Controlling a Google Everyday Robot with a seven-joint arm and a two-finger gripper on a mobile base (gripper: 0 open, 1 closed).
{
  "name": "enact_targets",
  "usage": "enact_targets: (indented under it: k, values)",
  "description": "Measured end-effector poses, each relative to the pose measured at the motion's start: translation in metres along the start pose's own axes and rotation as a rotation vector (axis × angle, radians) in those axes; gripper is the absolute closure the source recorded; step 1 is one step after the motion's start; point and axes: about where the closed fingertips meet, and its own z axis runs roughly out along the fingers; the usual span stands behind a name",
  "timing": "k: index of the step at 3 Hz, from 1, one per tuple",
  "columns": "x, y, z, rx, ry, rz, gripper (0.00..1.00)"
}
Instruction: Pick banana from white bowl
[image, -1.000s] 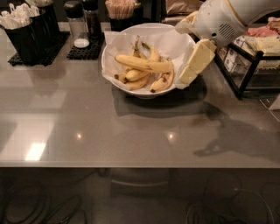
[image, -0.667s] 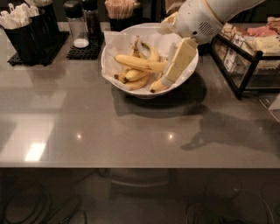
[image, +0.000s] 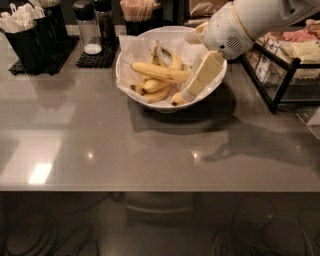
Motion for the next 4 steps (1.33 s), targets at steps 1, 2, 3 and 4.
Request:
enact_targets:
  k: [1,2,3,4]
  values:
    - [0.000,-0.022,0.022,0.015,-0.047,0.016,0.00]
    - [0.000,-0.024,0.023,0.016,-0.048,0.017,0.18]
    - [0.000,-0.024,0.023,0.016,-0.048,0.017,0.32]
    - [0.002,-0.026,0.036,0.010,-0.064,0.036,0.27]
